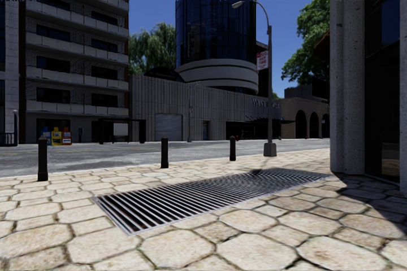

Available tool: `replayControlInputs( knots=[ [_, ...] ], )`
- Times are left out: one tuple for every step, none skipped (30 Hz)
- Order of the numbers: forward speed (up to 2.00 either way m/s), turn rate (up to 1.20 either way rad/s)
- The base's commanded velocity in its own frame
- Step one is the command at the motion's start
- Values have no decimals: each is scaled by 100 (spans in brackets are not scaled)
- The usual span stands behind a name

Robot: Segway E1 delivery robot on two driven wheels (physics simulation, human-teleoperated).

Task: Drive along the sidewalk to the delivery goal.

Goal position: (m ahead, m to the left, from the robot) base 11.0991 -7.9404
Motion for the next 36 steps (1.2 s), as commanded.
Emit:
replayControlInputs(
  knots=[
    [200,-50],
    [200,-50],
    [200,-50],
    [200,-47],
    [200,-24],
    [200,0],
    [200,0],
    [200,0],
    [200,0],
    [200,0],
    [200,0],
    [200,0],
    [200,0],
    [200,0],
    [200,0],
    [200,0],
    [200,0],
    [199,0],
    [199,-4],
    [199,-18],
    [199,-18],
    [199,-24],
    [199,-26],
    [199,-26],
    [199,-28],
    [199,-30],
    [199,-30],
    [199,-30],
    [199,-30],
    [199,-30],
    [199,-30],
    [199,-30],
    [199,-30],
    [199,-30],
    [199,-30],
    [199,-30]
  ],
)
